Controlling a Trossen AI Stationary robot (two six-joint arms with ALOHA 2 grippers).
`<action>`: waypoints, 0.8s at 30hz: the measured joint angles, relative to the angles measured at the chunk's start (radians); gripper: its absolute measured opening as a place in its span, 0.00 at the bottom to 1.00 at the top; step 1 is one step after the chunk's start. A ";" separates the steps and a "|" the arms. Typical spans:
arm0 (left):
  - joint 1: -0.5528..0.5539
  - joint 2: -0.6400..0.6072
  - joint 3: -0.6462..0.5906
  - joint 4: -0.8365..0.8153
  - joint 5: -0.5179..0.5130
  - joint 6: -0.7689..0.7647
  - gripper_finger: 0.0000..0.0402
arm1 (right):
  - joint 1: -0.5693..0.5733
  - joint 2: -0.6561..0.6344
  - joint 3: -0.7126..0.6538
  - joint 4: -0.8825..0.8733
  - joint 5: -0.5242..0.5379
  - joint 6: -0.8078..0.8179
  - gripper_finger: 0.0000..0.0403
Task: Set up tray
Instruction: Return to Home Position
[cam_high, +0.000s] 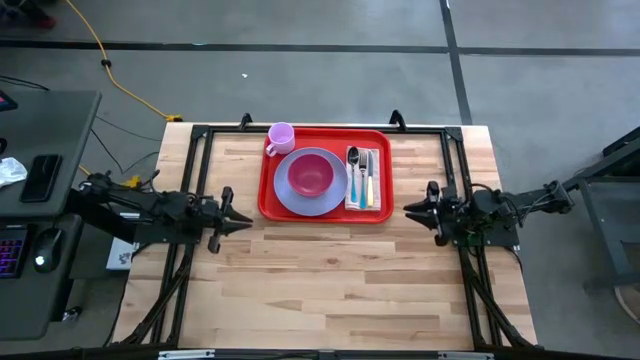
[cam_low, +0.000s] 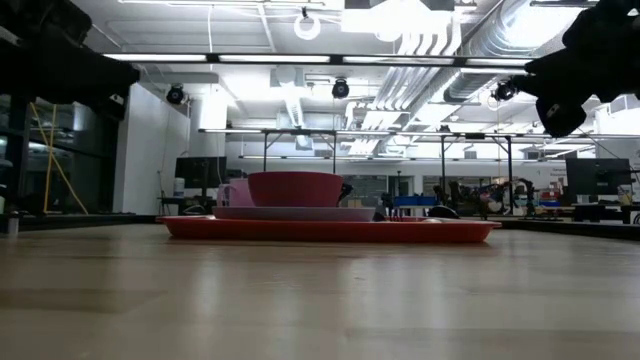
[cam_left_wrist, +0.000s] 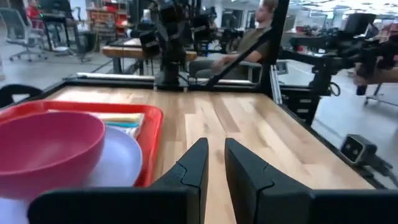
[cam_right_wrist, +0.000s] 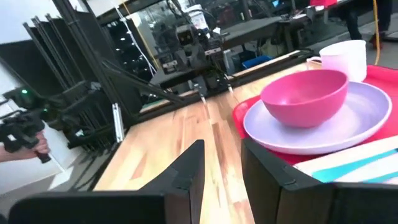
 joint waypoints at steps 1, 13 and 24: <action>0.000 0.008 0.000 0.000 0.000 -0.008 0.21 | 0.000 0.000 0.000 -0.003 0.005 -0.005 0.21; 0.000 0.045 0.000 0.005 -0.031 -0.045 0.21 | 0.000 0.000 0.000 -0.067 0.051 -0.012 0.21; 0.000 0.045 -0.001 0.004 -0.036 -0.043 0.21 | 0.000 0.001 0.000 -0.084 0.019 0.184 0.21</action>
